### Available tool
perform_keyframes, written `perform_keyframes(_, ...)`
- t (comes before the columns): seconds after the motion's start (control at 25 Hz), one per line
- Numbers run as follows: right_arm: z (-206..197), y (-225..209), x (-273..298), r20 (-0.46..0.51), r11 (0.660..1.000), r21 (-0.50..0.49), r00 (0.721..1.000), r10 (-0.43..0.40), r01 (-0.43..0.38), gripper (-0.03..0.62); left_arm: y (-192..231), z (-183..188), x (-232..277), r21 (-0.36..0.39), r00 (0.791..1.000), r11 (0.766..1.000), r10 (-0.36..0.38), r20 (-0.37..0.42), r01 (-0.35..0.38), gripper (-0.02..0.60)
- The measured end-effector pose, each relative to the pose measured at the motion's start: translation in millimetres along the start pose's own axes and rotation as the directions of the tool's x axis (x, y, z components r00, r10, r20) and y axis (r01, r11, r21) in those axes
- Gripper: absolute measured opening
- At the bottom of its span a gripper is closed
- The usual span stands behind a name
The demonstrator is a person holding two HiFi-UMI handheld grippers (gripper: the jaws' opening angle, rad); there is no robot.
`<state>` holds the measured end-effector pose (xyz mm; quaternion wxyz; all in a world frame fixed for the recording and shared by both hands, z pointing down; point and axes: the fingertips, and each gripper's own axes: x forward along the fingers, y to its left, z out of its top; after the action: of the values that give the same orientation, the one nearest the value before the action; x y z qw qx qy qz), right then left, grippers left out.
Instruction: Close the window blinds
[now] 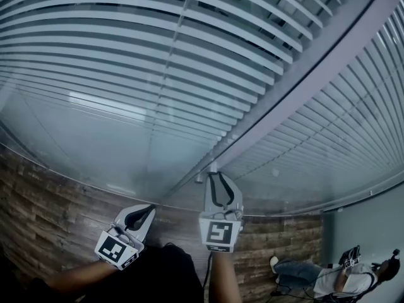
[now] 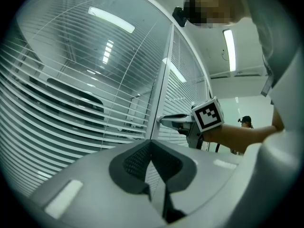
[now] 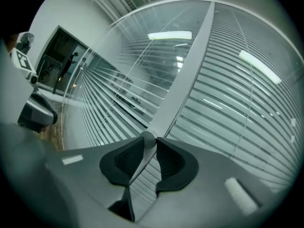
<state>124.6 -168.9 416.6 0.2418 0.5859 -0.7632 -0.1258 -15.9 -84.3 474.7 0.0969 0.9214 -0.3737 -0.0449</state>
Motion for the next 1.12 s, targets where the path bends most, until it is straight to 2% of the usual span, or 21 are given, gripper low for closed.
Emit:
perform_keyframes(0.08, 6, -4, -1, 0.020, 0.995, 0.099, 1.000, -0.002, 0.000, 0.089, -1, 6, 0, -0.002, 1.000, 1.000, 0.005, 0.002, -0.005, -0.002)
perform_keyframes(0.2, 11, -6, -1, 0.054, 0.969, 0.246, 0.999, -0.009, -0.005, 0.137, -1, 10, -2, -0.004, 1.000, 1.000, 0.016, 0.007, -0.016, -0.002)
perform_keyframes(0.4, 9, -8, 5, 0.023, 0.956, 0.288, 0.998, -0.064, 0.055, 0.135, 2, 10, -4, -0.013, 1.000, 0.999, 0.029, 0.004, -0.029, -0.002)
perform_keyframes(0.48, 7, -7, 5, 0.012, 0.966, 0.250, 0.997, -0.072, 0.066, 0.129, 3, 9, -5, -0.010, 0.999, 0.999, 0.034, 0.005, -0.034, -0.002)
perform_keyframes(0.52, 6, -6, 5, 0.001, 0.977, 0.200, 0.997, -0.072, 0.070, 0.129, 5, 8, -6, -0.009, 0.999, 0.999, 0.037, 0.005, -0.037, -0.002)
perform_keyframes(0.64, -1, 2, 7, -0.035, 0.996, -0.053, 0.997, -0.076, 0.074, 0.126, 10, 0, -10, -0.012, 0.999, 0.999, 0.045, 0.004, -0.045, -0.002)
perform_keyframes(0.76, 2, 5, 6, -0.041, 0.959, -0.278, 0.997, -0.068, 0.054, 0.126, 10, 0, -11, -0.014, 0.999, 0.999, 0.045, 0.005, -0.045, -0.002)
perform_keyframes(0.88, 8, 1, 5, -0.055, 0.908, -0.417, 0.996, -0.068, 0.039, 0.126, 6, 9, -7, -0.012, 0.999, 0.999, 0.040, 0.010, -0.040, -0.002)
perform_keyframes(0.92, 8, 1, 3, -0.056, 0.901, -0.431, 0.996, -0.067, 0.037, 0.127, 3, 9, -8, -0.010, 0.999, 0.999, 0.039, 0.011, -0.039, -0.002)
perform_keyframes(1.0, 5, 5, -1, -0.050, 0.909, -0.415, 0.997, -0.066, 0.039, 0.129, -1, 4, -11, -0.006, 0.999, 0.999, 0.034, 0.011, -0.034, -0.002)
perform_keyframes(1.08, -2, 10, -4, -0.033, 0.939, -0.341, 0.998, -0.062, 0.048, 0.132, -4, -4, -13, -0.001, 1.000, 1.000, 0.028, 0.014, -0.028, -0.002)
perform_keyframes(1.12, -2, 10, -6, -0.017, 0.961, -0.273, 0.998, -0.058, 0.051, 0.133, -5, -5, -14, 0.000, 1.000, 1.000, 0.026, 0.016, -0.026, -0.002)
